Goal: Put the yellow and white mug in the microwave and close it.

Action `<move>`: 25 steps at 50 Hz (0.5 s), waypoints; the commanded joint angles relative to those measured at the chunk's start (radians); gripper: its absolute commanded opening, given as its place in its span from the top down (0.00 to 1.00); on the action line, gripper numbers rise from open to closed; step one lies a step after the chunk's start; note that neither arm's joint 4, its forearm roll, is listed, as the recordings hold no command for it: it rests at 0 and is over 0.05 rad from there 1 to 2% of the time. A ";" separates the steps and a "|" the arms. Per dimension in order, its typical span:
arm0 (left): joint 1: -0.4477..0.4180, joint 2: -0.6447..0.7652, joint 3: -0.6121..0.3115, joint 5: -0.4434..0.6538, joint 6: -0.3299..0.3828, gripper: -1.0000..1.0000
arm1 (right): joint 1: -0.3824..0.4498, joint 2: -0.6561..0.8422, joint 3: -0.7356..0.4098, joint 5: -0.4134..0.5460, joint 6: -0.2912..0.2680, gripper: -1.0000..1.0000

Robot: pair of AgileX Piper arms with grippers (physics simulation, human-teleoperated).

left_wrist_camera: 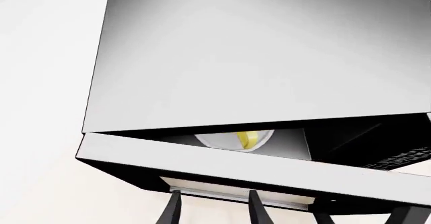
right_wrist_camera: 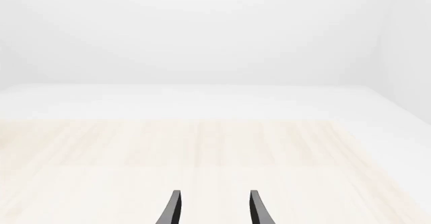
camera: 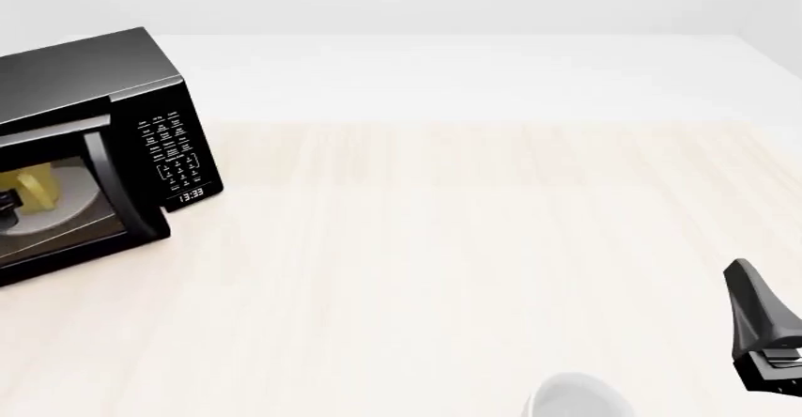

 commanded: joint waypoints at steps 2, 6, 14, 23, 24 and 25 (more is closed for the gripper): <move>-0.013 0.011 -0.036 0.004 -0.016 0.00 | 0.000 -0.002 0.001 0.000 0.000 0.00; -0.010 0.023 -0.043 -0.002 -0.011 0.00 | 0.000 -0.002 0.001 0.000 0.000 0.00; -0.009 0.048 -0.061 -0.011 -0.008 0.00 | 0.000 -0.001 0.001 0.000 0.000 0.00; 0.006 0.088 -0.092 -0.003 -0.019 0.00 | 0.000 -0.002 0.001 0.000 0.000 0.00; 0.008 0.091 -0.094 -0.004 -0.019 0.00 | 0.000 -0.002 0.001 0.000 0.000 0.00; 0.015 0.098 -0.097 -0.002 -0.025 0.00 | 0.000 -0.002 0.001 0.000 0.000 0.00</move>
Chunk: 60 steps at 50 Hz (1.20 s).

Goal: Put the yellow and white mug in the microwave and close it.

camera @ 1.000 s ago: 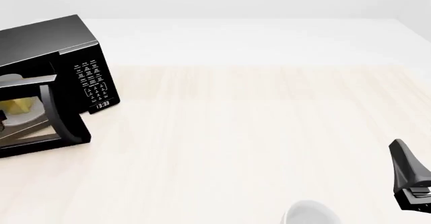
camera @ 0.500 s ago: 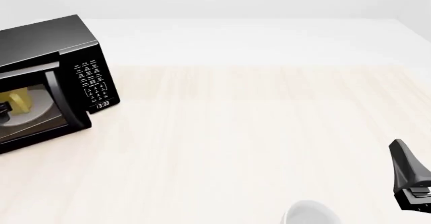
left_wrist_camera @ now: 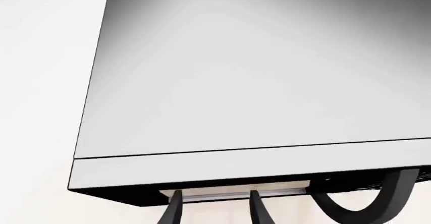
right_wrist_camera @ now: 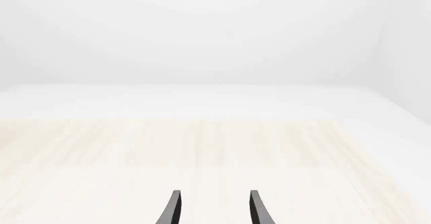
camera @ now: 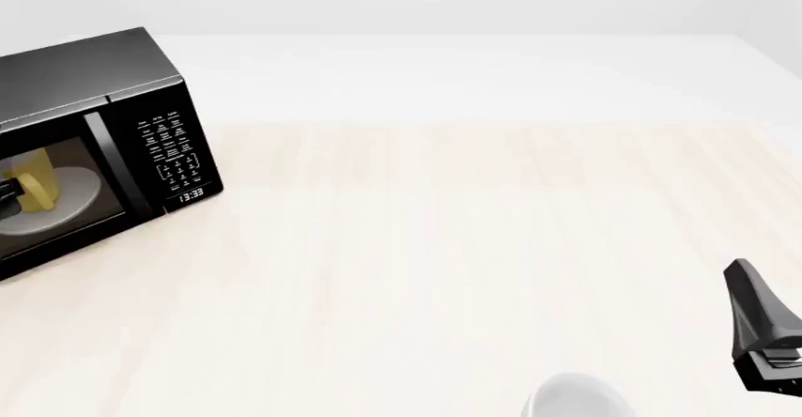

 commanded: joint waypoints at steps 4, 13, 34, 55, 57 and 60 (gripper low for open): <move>0.012 0.030 -0.038 0.018 -0.023 0.00 | 0.000 -0.001 0.001 0.000 0.000 0.00; 0.051 0.067 -0.061 0.015 -0.025 0.00 | 0.000 -0.002 0.001 0.000 0.000 0.00; -0.005 -0.051 0.000 0.031 -0.040 0.00 | 0.000 -0.002 0.001 0.000 0.000 0.00; 0.002 -0.236 0.032 0.114 -0.051 0.00 | 0.000 -0.001 0.001 0.000 0.000 0.00; 0.006 -0.261 0.029 0.125 -0.053 0.00 | 0.000 -0.002 0.001 0.001 0.000 0.00; 0.010 -0.298 0.027 0.144 -0.050 0.00 | 0.000 -0.002 0.001 0.000 0.000 0.00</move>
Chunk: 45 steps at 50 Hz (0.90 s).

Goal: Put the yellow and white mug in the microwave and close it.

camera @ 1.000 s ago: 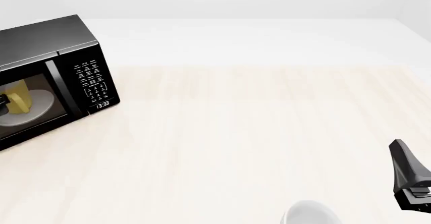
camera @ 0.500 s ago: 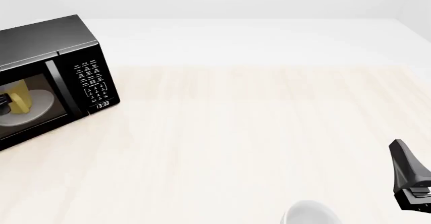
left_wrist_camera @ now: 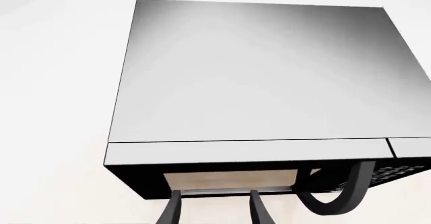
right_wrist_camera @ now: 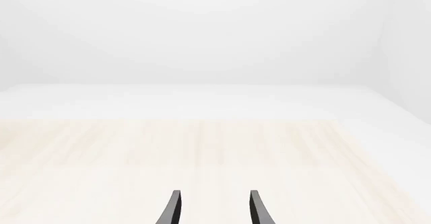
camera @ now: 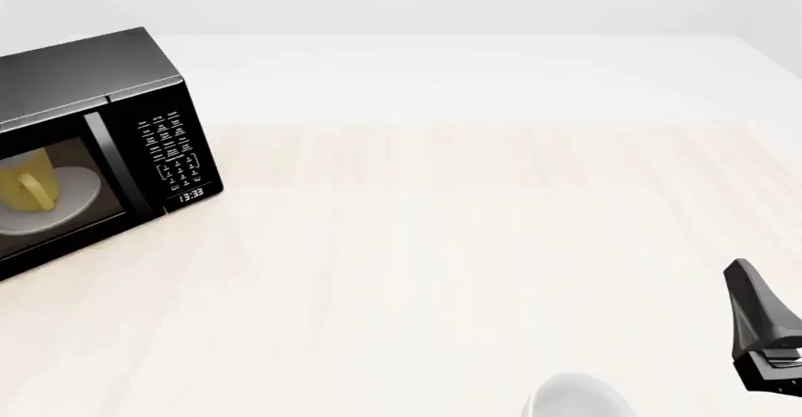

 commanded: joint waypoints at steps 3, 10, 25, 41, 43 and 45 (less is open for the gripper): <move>0.005 -0.162 0.003 0.083 -0.009 0.00 | 0.000 -0.002 0.001 0.000 0.000 0.00; 0.005 -0.210 0.008 0.108 -0.011 0.00 | 0.000 -0.002 0.001 0.000 0.000 0.00; 0.009 -0.302 0.037 0.162 -0.002 0.00 | 0.000 -0.001 0.001 0.000 0.000 0.00; 0.002 -0.437 0.027 0.281 -0.013 0.00 | 0.000 -0.002 0.001 0.000 0.000 0.00; -0.008 -0.467 0.029 0.304 -0.013 0.00 | 0.000 -0.002 0.001 0.000 0.000 0.00; -0.009 -0.479 0.031 0.316 -0.011 0.00 | 0.000 -0.001 0.001 0.000 0.000 0.00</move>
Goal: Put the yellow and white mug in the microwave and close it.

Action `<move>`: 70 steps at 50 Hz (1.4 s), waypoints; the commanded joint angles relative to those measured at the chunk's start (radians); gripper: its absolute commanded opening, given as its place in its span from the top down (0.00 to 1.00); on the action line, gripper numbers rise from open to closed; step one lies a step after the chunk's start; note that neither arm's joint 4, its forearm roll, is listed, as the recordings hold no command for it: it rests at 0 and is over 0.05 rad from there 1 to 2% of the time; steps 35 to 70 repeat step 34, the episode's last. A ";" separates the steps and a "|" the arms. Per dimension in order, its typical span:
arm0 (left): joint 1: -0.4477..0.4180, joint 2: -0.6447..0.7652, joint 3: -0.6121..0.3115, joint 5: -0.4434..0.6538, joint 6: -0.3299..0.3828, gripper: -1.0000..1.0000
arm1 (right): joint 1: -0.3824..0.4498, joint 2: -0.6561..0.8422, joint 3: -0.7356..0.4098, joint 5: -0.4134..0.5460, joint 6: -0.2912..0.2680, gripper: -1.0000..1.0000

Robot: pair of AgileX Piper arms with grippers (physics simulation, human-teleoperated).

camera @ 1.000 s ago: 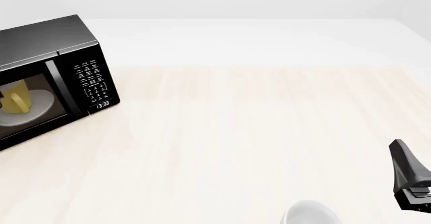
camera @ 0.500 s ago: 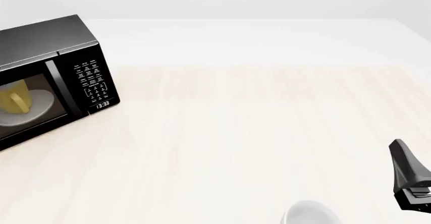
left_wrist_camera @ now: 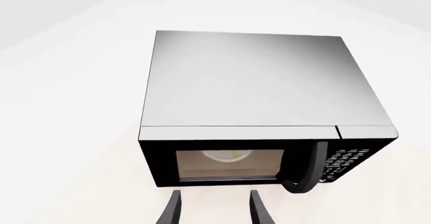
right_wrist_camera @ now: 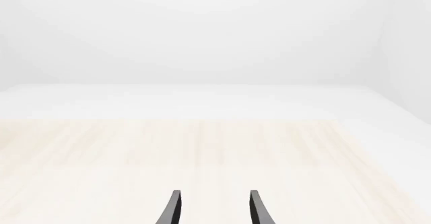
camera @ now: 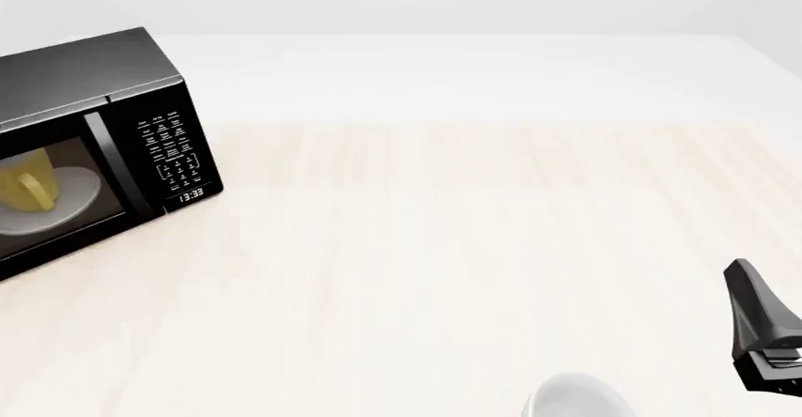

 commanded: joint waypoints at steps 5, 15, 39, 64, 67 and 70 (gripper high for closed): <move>-0.017 -0.162 -0.006 0.127 -0.019 0.00 | 0.000 -0.002 0.001 0.000 0.000 0.00; -0.027 -0.251 -0.050 0.217 -0.039 0.00 | 0.000 -0.002 0.001 0.000 0.000 0.00; -0.028 -0.363 -0.122 0.331 -0.042 0.00 | 0.000 -0.002 0.001 0.000 0.000 0.00; -0.028 -0.363 -0.122 0.331 -0.042 0.00 | 0.000 -0.002 0.001 0.000 0.000 0.00; -0.028 -0.363 -0.122 0.331 -0.042 0.00 | 0.000 -0.002 0.001 0.000 0.000 0.00; -0.028 -0.363 -0.122 0.331 -0.042 0.00 | 0.000 -0.002 0.001 0.000 0.000 0.00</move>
